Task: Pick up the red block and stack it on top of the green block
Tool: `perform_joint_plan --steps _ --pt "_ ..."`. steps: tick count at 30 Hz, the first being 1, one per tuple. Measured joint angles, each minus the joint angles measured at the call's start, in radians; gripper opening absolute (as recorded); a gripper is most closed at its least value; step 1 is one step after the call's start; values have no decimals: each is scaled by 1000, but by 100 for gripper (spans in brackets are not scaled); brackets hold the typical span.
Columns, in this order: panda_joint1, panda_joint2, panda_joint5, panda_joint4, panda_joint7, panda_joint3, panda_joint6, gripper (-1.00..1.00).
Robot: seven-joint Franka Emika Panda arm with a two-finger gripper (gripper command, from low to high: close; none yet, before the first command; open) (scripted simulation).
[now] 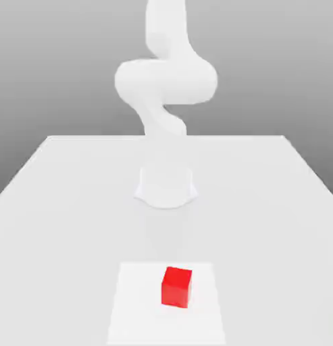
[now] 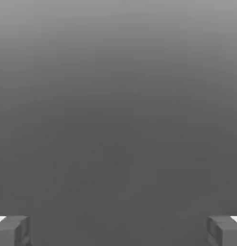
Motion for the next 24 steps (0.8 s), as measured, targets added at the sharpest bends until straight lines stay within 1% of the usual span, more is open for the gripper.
perform_joint_plan --steps 11,19,21,24 --pt "-10 409 26 -212 114 40 231 0" --pt "-11 699 -4 -363 230 58 395 0" --pt "-8 772 -20 -378 254 54 446 0" --pt "0 880 -40 -370 272 42 535 0"
